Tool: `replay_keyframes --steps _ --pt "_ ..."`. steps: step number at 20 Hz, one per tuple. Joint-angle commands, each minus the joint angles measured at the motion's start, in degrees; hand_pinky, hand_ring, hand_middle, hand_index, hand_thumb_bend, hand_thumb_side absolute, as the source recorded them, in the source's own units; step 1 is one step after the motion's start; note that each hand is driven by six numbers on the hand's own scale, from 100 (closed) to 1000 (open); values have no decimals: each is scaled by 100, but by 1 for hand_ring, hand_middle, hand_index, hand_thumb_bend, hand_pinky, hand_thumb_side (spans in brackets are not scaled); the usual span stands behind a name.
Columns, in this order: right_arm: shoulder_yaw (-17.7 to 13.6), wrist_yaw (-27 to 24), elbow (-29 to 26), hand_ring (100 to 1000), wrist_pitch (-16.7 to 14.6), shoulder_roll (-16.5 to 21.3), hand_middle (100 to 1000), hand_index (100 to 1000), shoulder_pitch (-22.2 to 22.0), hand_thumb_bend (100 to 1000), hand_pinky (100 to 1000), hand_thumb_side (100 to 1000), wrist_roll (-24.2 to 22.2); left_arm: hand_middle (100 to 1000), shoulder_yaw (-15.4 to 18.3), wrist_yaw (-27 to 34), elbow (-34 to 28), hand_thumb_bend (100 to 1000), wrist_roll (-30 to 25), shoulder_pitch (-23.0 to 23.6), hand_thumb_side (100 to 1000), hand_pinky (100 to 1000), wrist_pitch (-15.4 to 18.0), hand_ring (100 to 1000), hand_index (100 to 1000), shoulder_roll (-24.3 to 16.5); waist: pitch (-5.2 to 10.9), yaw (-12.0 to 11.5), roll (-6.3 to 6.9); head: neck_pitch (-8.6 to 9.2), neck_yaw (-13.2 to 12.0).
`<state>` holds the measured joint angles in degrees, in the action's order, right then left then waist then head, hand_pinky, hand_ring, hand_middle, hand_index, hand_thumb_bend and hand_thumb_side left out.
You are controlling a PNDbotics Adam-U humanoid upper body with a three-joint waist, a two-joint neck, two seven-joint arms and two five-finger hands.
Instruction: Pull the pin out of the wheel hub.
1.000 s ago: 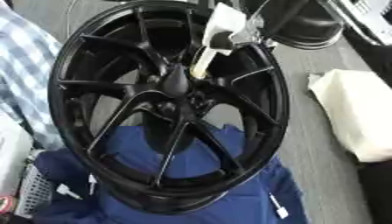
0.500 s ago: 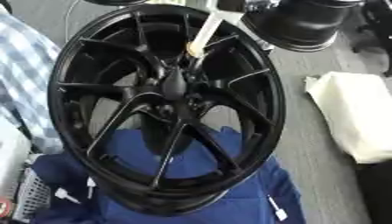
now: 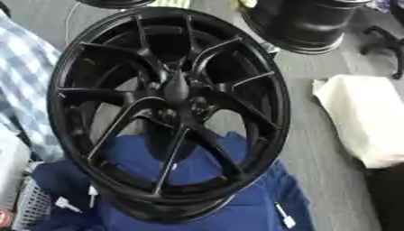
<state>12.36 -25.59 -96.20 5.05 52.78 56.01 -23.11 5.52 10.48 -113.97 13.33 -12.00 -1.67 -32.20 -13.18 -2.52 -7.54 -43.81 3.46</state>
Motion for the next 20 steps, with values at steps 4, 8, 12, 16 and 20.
replay_keyframes --steps 4,8,12,16,20 --pt "-1496 -762 -241 443 -165 1255 429 586 -1770 320 488 100 879 671 192 -128 -62 167 138 137 669 912 -26 684 707 -111 72 55 97 -31 -152" --pt "-2580 -788 120 457 -269 1251 428 585 -3145 326 508 100 1379 671 334 -205 -62 169 271 275 664 911 -13 684 707 -70 34 130 173 40 -393" --pt "-3089 556 575 937 -847 901 823 874 -4133 346 914 421 1013 672 441 -277 -62 154 414 381 679 911 41 685 707 -51 3 98 276 404 -557" --pt "-3320 1610 606 960 -1384 330 870 905 -4590 192 932 596 704 674 541 -304 -62 168 562 527 655 909 74 687 710 -48 126 23 428 718 -556" --pt "-3373 1560 138 924 -1534 229 837 883 -4713 228 905 506 1345 675 581 -357 -62 173 658 633 644 908 103 688 715 -93 302 69 522 602 -343"
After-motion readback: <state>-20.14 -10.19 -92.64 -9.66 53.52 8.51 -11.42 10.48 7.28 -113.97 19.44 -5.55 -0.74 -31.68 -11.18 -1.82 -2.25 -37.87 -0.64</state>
